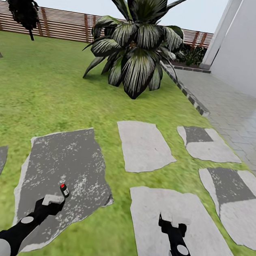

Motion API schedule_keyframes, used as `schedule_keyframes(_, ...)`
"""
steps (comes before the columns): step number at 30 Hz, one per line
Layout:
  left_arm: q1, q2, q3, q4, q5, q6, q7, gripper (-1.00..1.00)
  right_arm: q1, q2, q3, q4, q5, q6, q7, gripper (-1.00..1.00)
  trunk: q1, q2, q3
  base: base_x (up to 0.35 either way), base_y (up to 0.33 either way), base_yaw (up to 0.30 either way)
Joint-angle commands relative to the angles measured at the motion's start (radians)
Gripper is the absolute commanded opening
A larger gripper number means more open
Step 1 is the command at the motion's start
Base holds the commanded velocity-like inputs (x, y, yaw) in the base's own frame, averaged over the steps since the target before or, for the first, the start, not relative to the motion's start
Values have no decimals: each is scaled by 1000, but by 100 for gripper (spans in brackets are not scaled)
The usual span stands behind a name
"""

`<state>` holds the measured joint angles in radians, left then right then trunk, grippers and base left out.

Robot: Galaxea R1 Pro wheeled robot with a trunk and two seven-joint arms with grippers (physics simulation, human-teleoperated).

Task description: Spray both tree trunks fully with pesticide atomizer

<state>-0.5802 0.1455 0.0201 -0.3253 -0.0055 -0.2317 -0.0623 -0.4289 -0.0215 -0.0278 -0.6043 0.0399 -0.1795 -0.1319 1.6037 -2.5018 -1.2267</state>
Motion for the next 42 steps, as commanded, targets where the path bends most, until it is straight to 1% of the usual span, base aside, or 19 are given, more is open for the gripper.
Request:
schedule_keyframes(1, 1, 0, 0, 0, 0, -1, 0, 100, 0, 0, 0, 0, 0, 0, 0, 100, 0, 0, -6, 0, 0, 0)
schedule_keyframes(9, 1, 9, 0, -3, 2, -1, -3, 100, 0, 0, 0, -1, 0, 0, 1, 100, 4, -2, -49, 0, 0, 0)
schedule_keyframes(13, -5, 9, 0, -32, 0, 2, -11, 100, 0, 0, 0, -1, 0, 0, 2, 100, 6, -3, -71, 0, 0, 0)
schedule_keyframes(16, -8, 9, -1, -82, -3, 10, -14, 100, 0, 0, 0, -2, 0, 0, 2, 100, 7, -4, -87, 0, 0, 0)
schedule_keyframes(20, -9, 11, -2, -96, -3, 12, -13, 100, 0, 0, 0, -2, 0, 0, 2, 100, 9, -5, -109, 0, 0, 0)
schedule_keyframes(23, -22, 14, -2, -100, -4, 13, -12, 100, 0, 0, 0, -2, 0, 0, 2, 100, 10, -5, -124, 0, 0, 0)
schedule_keyframes(26, -32, 15, -1, -101, -5, 14, -9, 100, 0, 0, 0, -2, 0, 0, 0, 100, 10, -5, -125, 0, 0, 0)
schedule_keyframes(33, -29, 14, 4, -101, -2, 5, 0, 100, 0, 0, 2, 0, 0, 0, 0, 100, 10, -5, -126, 7, 4, 0)
schedule_keyframes(42, -26, 10, 6, -100, -1, 0, 1, 100, 0, 0, 2, -1, 0, 0, 0, 100, 10, -5, -126, 114, 110, 0)
